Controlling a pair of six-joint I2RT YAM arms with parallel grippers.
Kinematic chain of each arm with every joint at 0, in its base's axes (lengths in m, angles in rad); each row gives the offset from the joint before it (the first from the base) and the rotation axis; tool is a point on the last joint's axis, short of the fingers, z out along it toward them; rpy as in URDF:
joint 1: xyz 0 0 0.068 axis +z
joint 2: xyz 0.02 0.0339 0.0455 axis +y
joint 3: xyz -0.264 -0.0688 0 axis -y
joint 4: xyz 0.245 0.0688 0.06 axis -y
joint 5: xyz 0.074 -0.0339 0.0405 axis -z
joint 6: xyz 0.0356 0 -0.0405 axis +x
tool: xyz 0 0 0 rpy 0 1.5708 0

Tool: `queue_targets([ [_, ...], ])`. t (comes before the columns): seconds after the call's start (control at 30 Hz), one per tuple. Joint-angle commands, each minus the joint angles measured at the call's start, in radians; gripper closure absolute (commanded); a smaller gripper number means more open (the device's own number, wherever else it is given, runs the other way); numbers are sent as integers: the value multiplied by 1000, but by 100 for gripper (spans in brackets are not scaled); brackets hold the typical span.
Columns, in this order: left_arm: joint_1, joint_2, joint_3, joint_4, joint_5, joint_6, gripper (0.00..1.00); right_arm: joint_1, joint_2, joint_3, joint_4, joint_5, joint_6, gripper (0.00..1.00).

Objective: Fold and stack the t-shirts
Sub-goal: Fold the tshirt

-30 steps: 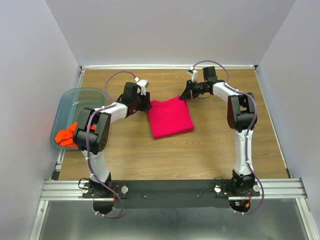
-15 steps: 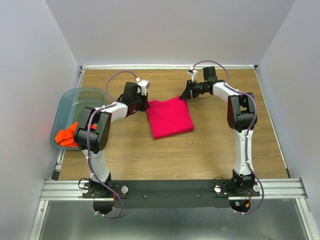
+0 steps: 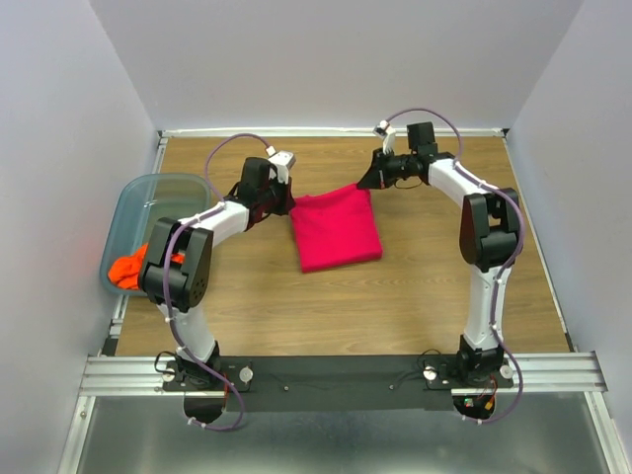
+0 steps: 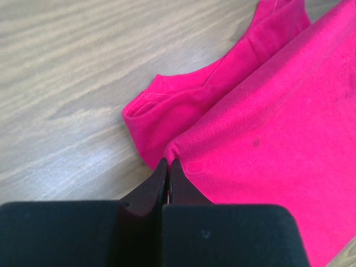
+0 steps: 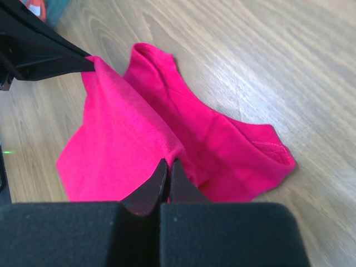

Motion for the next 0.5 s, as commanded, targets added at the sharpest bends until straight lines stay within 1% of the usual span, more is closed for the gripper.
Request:
queue_targets([
  [0.0,-8,-42,-2,1,11,19,100,0,-66,-39,7,57,-24,99],
  [0.23,-17,-37,10,4,8,19,100,-2,-95,-92,10,90,-38,99],
  [0.47,-25,-22,33,11,11,25,100,-5,-116,-128,24,174,-43,99],
])
